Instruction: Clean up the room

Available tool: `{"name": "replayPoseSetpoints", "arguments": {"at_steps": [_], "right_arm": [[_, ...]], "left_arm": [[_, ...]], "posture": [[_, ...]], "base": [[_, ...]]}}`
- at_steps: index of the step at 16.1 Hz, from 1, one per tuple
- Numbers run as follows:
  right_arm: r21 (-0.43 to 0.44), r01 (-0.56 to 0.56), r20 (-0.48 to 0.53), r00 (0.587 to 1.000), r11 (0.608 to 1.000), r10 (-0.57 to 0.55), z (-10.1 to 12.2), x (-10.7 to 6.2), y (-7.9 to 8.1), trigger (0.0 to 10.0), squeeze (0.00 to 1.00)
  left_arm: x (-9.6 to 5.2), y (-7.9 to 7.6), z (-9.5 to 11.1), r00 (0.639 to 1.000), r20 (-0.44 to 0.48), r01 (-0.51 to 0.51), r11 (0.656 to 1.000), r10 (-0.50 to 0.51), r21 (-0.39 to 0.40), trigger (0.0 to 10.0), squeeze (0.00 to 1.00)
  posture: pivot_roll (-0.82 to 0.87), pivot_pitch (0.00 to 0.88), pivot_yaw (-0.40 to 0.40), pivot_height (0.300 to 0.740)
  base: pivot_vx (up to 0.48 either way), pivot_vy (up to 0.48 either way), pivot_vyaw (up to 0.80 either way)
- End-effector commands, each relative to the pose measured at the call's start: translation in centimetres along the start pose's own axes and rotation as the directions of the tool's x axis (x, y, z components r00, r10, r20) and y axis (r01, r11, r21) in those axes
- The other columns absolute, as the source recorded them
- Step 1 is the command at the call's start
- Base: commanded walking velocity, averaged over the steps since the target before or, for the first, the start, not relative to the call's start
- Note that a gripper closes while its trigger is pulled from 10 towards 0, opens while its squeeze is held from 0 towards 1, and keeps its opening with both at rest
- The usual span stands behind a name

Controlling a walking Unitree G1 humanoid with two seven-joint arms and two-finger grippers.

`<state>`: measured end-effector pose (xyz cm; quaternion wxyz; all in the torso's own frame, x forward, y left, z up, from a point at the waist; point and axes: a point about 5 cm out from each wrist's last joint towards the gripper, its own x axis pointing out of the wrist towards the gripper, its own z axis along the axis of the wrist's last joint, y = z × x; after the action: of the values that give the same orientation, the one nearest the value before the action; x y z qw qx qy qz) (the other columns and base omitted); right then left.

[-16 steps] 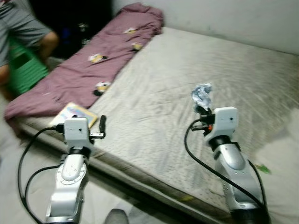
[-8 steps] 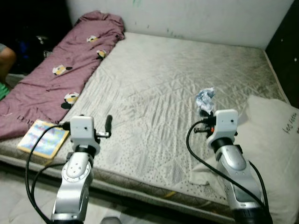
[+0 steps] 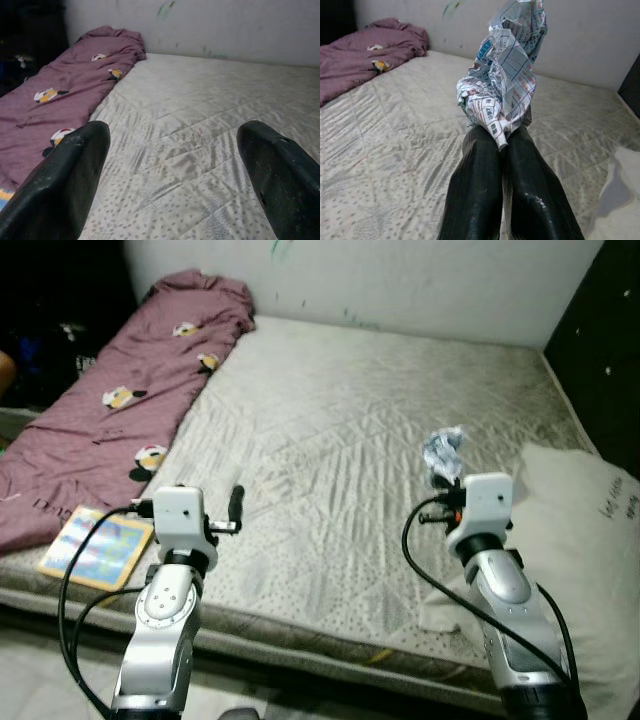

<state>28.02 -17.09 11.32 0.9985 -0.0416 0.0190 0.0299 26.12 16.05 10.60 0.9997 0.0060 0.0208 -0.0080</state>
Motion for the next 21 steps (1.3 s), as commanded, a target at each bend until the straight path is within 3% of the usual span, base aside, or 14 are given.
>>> {"name": "replayPoseSetpoints", "arguments": {"at_steps": [1,15,21], "right_arm": [[0.006,0.000,0.003,1.000,1.000,0.000,0.15,0.22,-0.09,10.0,0.00],[0.005,-0.024,-0.009,1.000,1.000,0.024,-0.27,0.21,0.16,10.0,0.00],[-0.022,-0.057,0.016,0.998,0.998,0.057,0.11,0.36,0.71,10.0,0.00]], "left_arm": [[0.03,0.08,-0.12,1.000,-0.011,0.006,1.000,-0.006,0.005,10.0,0.00],[0.11,-0.11,-0.13,1.000,-0.008,0.016,1.000,-0.016,0.004,10.0,0.00],[0.16,-0.08,0.00,1.000,-0.004,0.016,1.000,-0.016,0.003,10.0,0.00]], "posture": [[0.00,0.000,0.003,0.740],[0.01,0.000,-0.005,0.740],[0.01,0.000,0.002,0.740]], "base": [[0.000,0.330,0.00],[0.000,0.329,-0.73],[0.000,0.282,0.00]]}}
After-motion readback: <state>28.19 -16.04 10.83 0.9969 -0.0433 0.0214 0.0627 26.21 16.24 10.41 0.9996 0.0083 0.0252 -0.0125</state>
